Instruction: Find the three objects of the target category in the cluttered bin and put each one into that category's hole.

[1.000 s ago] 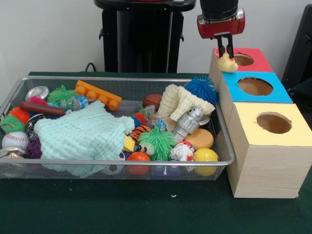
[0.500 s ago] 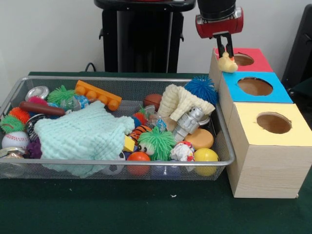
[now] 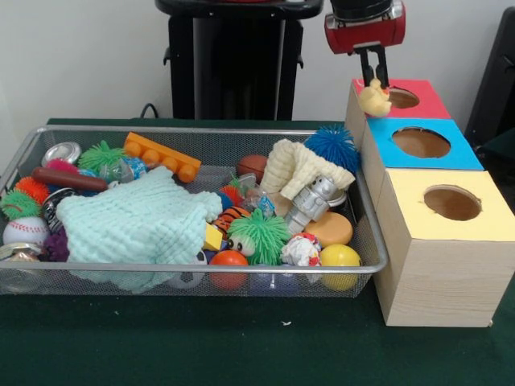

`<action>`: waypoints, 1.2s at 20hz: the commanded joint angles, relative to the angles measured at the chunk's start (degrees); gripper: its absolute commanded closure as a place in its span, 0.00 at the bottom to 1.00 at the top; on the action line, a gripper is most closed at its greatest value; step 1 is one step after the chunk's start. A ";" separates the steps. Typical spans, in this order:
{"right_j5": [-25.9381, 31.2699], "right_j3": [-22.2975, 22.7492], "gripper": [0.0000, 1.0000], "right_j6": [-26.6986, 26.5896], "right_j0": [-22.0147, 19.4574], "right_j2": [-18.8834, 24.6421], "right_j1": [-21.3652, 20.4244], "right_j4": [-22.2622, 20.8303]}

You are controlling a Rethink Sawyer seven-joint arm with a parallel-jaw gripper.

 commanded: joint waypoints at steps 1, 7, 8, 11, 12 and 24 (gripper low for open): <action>6.66 0.87 1.00 12.97 0.91 1.75 -3.96 4.64; 6.22 1.49 1.00 13.54 2.43 2.23 -4.21 6.92; 6.20 1.61 1.00 13.55 2.64 2.20 -4.30 7.29; 6.04 1.99 1.00 13.29 2.88 2.57 -4.01 8.56; 5.32 2.48 1.00 13.01 2.49 3.57 -3.57 9.26; 3.66 4.11 1.00 9.89 3.05 2.98 0.96 7.28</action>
